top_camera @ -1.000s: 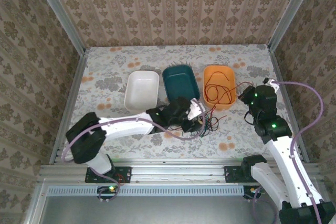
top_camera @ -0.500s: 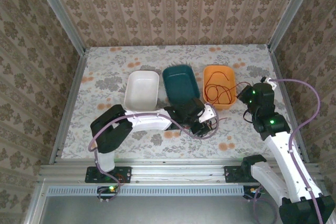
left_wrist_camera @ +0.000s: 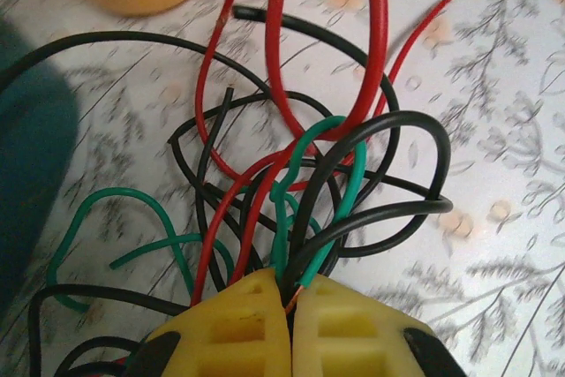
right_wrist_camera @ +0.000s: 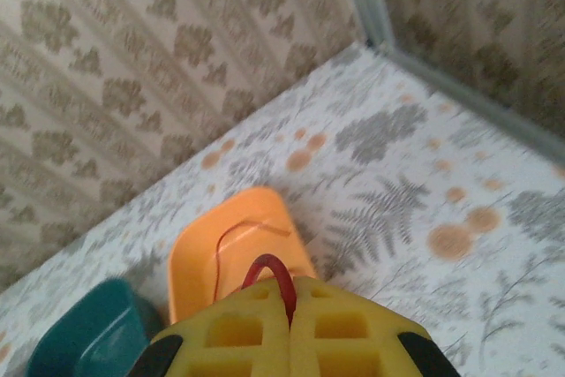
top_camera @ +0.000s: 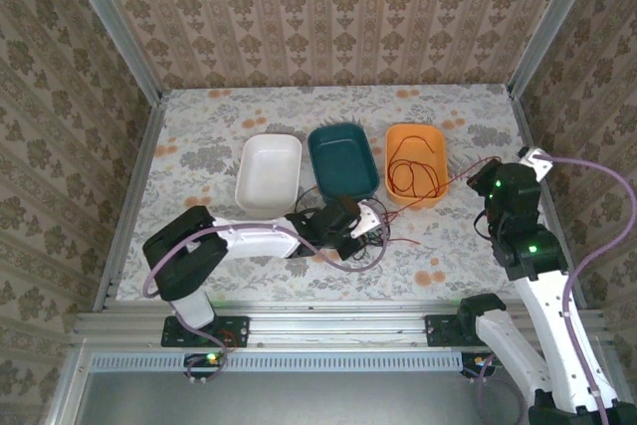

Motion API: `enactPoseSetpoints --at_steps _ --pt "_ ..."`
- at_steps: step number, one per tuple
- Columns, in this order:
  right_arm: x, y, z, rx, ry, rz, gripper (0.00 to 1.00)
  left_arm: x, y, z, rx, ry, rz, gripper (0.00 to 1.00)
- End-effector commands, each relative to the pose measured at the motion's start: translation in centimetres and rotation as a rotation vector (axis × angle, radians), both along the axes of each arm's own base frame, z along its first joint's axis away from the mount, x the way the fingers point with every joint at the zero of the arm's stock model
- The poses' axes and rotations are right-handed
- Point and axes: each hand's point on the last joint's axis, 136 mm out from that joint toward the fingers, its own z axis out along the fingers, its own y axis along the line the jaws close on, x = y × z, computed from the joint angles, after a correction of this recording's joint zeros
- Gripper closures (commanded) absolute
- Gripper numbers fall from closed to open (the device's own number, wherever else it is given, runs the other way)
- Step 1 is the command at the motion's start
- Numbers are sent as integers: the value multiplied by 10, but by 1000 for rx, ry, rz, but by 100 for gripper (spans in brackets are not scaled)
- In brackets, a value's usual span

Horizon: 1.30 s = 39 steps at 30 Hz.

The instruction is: Untangle the cables

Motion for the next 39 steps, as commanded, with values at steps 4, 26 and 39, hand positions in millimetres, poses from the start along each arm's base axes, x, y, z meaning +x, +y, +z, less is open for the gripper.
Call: enactPoseSetpoints --at_steps 4,26,39 --pt "-33 -46 57 -136 -86 -235 100 0 50 -23 81 45 147 100" --pt "-17 19 226 -285 -529 201 100 14 89 -51 115 31 307 100" --pt "40 50 259 -253 -552 391 100 17 87 -54 117 40 324 100"
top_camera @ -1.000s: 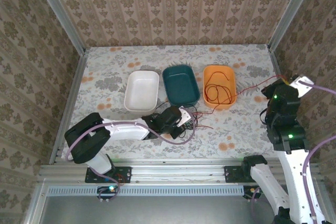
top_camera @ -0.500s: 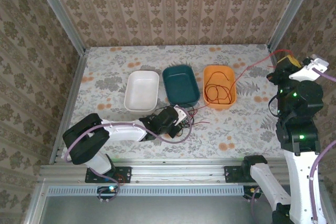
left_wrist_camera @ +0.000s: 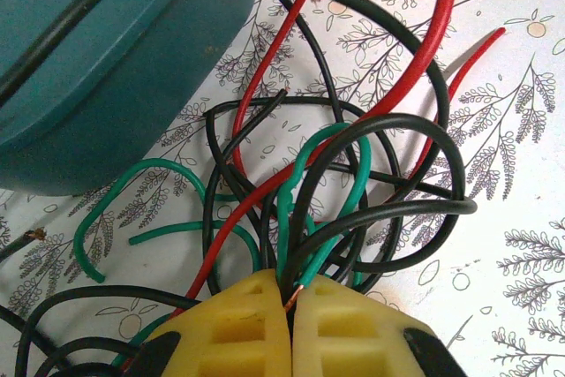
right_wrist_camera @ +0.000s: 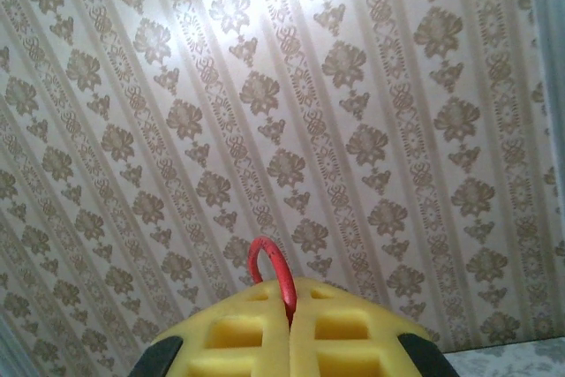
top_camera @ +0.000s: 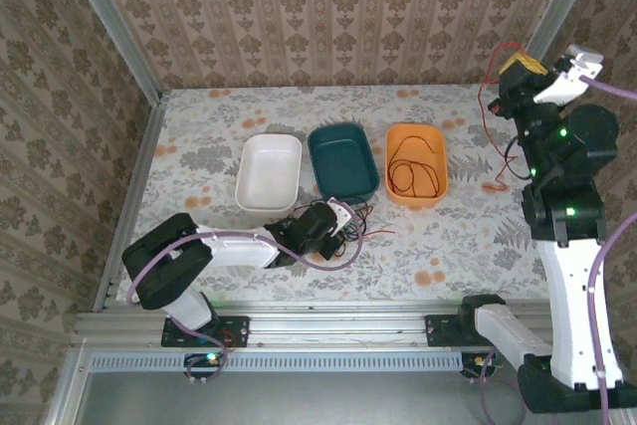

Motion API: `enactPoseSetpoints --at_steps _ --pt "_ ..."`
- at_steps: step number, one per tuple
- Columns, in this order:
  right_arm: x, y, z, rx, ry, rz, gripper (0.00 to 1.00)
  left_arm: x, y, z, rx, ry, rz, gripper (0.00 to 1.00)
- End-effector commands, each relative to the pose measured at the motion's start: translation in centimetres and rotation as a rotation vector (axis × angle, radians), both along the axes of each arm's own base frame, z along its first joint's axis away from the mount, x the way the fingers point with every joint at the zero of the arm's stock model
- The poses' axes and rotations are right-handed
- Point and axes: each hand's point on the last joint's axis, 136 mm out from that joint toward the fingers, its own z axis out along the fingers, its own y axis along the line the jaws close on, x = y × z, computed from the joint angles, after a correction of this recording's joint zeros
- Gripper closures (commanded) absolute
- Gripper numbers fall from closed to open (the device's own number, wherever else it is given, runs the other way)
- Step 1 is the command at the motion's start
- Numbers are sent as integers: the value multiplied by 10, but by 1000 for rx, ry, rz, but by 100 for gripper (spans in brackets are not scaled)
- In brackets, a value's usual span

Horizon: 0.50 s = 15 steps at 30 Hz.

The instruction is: Untangle the cables

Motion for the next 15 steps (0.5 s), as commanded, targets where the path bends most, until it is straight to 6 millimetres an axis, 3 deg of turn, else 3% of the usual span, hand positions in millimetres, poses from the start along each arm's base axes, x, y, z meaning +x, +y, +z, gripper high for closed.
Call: enactPoseSetpoints --at_steps 1,9,15 --pt "2 1 26 -18 -63 8 100 -6 35 -41 159 72 55 100" --pt "11 -18 48 -107 -98 -132 100 -5 33 -39 148 76 54 100" --pt "22 -15 51 -116 -94 -114 100 -6 32 -39 146 78 52 100"
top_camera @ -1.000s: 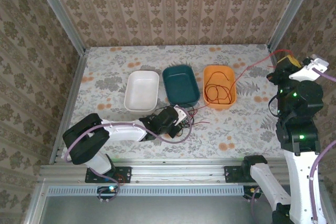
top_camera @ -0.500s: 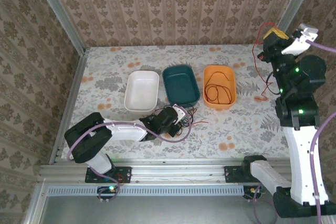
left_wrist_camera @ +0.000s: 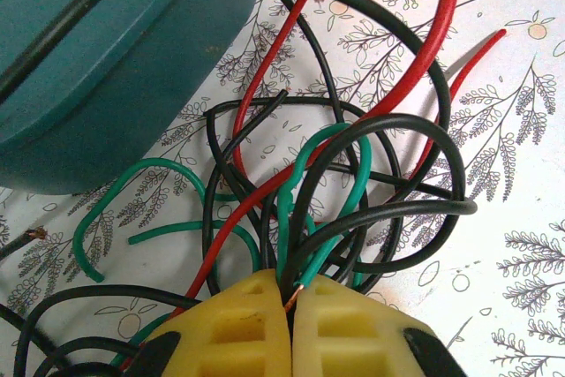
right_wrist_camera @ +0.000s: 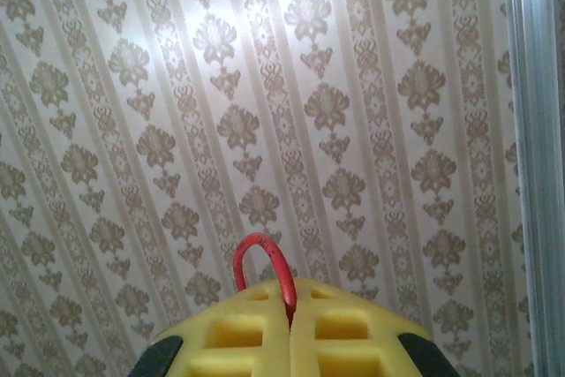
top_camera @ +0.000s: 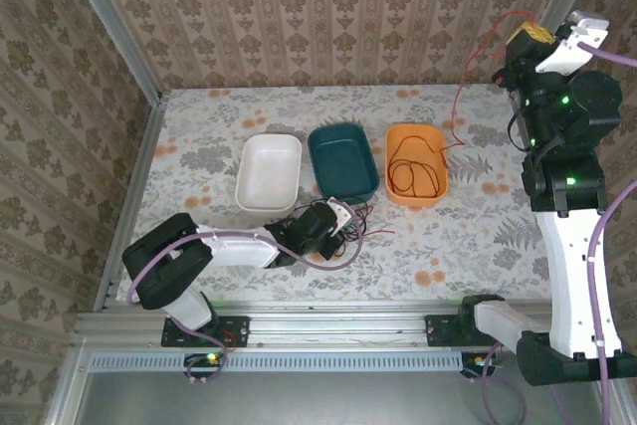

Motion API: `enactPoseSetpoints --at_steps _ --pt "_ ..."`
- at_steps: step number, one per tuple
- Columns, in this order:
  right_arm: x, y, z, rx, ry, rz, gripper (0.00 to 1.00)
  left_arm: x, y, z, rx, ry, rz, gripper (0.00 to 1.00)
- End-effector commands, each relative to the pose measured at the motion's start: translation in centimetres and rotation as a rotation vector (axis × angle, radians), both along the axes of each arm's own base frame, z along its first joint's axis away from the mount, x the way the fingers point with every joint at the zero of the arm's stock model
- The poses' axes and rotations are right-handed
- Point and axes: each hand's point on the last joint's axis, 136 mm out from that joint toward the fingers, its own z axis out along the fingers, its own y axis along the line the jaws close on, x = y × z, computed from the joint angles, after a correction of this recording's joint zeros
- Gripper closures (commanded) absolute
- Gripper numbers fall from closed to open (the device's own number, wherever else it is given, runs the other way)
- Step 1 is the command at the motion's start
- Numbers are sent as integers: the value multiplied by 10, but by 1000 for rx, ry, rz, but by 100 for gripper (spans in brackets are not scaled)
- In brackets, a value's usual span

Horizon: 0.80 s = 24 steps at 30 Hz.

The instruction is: Untangle the cables

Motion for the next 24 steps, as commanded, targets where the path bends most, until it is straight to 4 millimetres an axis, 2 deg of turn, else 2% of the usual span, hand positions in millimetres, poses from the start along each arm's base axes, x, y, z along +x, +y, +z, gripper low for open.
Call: enactPoseSetpoints --at_steps 1,8,11,17,24 --pt "2 -1 14 -17 -41 -9 100 -5 31 -39 146 74 49 100" --pt "14 -1 8 -10 -13 -4 100 -5 29 -38 137 77 55 100" --pt "18 1 -10 3 39 9 100 -6 29 -39 140 75 54 100" --pt "19 13 -74 36 152 22 100 -7 29 -40 144 77 49 100" --pt "19 40 -171 39 347 38 100 -6 26 -41 144 76 41 100"
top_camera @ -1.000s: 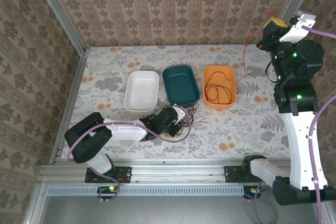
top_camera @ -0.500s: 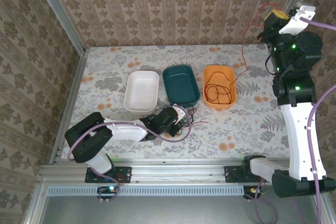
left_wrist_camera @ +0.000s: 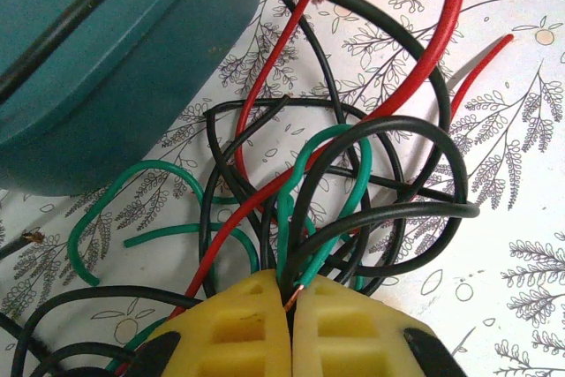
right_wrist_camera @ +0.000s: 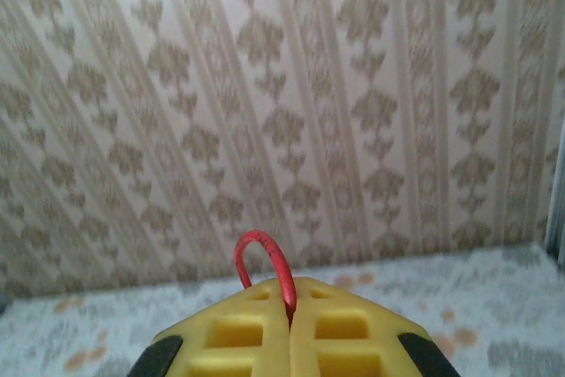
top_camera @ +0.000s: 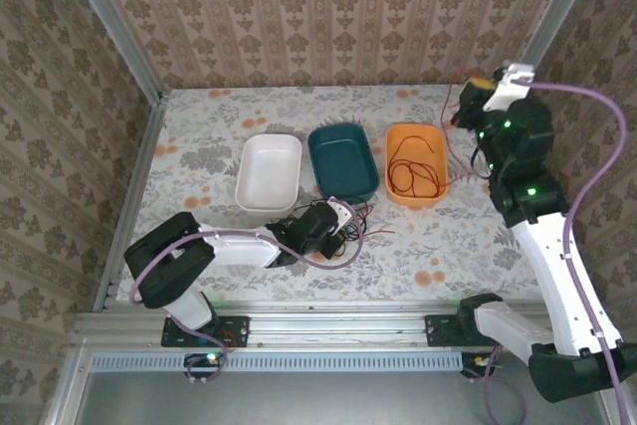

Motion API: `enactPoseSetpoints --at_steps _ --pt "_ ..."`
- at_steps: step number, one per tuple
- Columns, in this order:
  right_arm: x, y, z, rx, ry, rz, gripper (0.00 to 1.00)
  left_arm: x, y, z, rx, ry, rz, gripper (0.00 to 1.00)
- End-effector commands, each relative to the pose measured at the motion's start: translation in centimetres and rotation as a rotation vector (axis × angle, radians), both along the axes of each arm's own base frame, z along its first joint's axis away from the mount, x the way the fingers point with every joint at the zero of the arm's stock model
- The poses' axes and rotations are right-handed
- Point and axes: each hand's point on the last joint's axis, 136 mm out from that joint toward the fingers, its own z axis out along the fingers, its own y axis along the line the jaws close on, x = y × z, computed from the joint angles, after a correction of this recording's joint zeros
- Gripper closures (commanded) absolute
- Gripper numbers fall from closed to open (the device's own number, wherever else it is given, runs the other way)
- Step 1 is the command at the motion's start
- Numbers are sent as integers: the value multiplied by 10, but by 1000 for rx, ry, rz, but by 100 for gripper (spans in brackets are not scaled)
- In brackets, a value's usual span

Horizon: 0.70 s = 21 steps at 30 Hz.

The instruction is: Untangle the cables

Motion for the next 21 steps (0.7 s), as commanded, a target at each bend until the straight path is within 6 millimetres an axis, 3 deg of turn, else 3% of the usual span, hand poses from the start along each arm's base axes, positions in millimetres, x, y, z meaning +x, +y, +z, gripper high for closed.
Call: enactPoseSetpoints --at_steps 1,4,9,13,21 --pt "-5 0 -32 28 62 -35 100 -8 27 -39 148 71 25 100" --pt "-2 6 -57 43 114 -17 100 -8 27 -39 150 71 24 100" --pt "9 15 -76 80 149 5 100 -8 27 -39 148 72 27 100" --pt "27 19 -73 79 148 -3 100 -9 27 -41 149 76 20 100" --pt "82 14 -63 31 168 -119 100 -10 25 -39 157 78 12 100"
